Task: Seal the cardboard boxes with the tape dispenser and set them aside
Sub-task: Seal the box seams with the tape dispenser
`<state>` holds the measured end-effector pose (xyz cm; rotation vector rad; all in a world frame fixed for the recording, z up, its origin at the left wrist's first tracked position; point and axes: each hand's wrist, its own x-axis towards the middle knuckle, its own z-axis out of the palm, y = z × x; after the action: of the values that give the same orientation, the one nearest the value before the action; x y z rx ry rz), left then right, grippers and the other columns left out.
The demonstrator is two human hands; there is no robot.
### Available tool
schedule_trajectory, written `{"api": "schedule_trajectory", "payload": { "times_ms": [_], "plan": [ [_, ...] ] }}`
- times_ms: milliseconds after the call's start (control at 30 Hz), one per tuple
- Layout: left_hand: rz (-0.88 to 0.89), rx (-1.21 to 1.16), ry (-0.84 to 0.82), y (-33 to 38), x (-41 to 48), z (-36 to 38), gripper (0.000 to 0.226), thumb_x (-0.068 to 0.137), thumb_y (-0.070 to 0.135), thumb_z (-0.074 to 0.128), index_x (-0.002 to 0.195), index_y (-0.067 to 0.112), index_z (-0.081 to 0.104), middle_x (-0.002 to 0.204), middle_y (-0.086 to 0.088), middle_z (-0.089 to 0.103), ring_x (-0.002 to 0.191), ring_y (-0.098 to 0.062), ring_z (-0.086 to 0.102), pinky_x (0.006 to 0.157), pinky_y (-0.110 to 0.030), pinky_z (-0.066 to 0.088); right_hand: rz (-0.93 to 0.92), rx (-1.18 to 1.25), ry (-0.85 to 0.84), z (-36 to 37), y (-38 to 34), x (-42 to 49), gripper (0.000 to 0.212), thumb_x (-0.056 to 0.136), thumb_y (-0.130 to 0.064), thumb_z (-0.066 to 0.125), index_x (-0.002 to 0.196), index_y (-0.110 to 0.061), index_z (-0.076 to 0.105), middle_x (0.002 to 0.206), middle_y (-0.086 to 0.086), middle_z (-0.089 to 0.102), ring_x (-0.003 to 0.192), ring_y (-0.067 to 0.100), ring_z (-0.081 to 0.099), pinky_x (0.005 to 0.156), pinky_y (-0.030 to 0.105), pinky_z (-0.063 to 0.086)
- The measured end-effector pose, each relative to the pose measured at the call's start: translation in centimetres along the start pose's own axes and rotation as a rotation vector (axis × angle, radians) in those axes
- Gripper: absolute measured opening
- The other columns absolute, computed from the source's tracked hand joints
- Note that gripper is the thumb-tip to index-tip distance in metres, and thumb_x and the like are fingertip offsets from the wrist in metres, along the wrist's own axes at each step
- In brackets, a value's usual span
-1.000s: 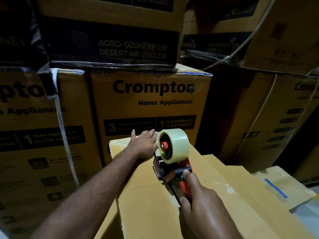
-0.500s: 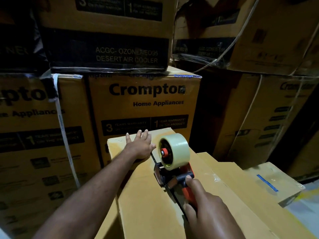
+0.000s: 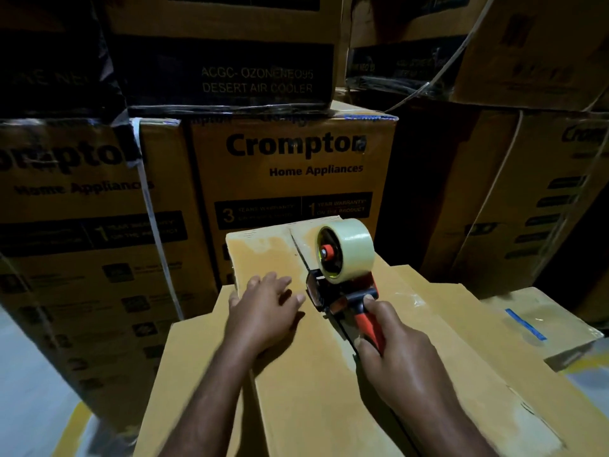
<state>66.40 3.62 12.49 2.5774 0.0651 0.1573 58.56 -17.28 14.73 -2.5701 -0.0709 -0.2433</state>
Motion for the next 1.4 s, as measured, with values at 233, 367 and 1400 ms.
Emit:
{"api": "schedule_trajectory", "payload": {
  "times_ms": [233, 367, 1400],
  "plan": [
    [0.023, -0.442, 0.351, 0.9, -3.2, 1.7, 0.045, 0.093, 0.056, 0.053, 0.120, 0.025, 0.073, 0.126, 0.009, 0.068, 0.120, -0.018, 0.061, 0.101, -0.051, 0.049, -0.023, 0.023, -0.031, -1.6, 2.5, 0.6, 0.059, 0.092, -0.043, 0.066, 0.140, -0.049, 0.031, 0.119, -0.003, 0.065, 0.092, 0.016, 0.063, 0.077, 0.035, 0.058],
    [0.070, -0.543, 0.475, 1.4, -3.1, 2.1, 0.030, 0.098, 0.041, 0.062, 0.112, 0.019, 0.077, 0.111, 0.012, 0.072, 0.100, -0.009, 0.069, 0.086, -0.041, 0.060, -0.011, 0.064, -0.003, -1.2, 2.5, 0.9, 0.059, 0.090, -0.042, 0.067, 0.136, -0.051, 0.031, 0.114, -0.005, 0.066, 0.089, 0.018, 0.065, 0.077, 0.038, 0.058],
    [0.026, 0.439, -0.479, 8.1, -20.1, 2.0, 0.133, 0.059, 0.105, 0.033, 0.161, 0.032, -0.008, 0.164, 0.000, -0.030, 0.148, -0.029, -0.036, 0.117, -0.071, 0.007, -0.115, -0.018, 0.017, 0.2, 1.4, -1.0, 0.049, 0.096, -0.025, 0.057, 0.139, -0.035, 0.035, 0.102, 0.009, 0.067, 0.083, 0.029, 0.060, 0.064, 0.032, 0.046]
  ]
}}
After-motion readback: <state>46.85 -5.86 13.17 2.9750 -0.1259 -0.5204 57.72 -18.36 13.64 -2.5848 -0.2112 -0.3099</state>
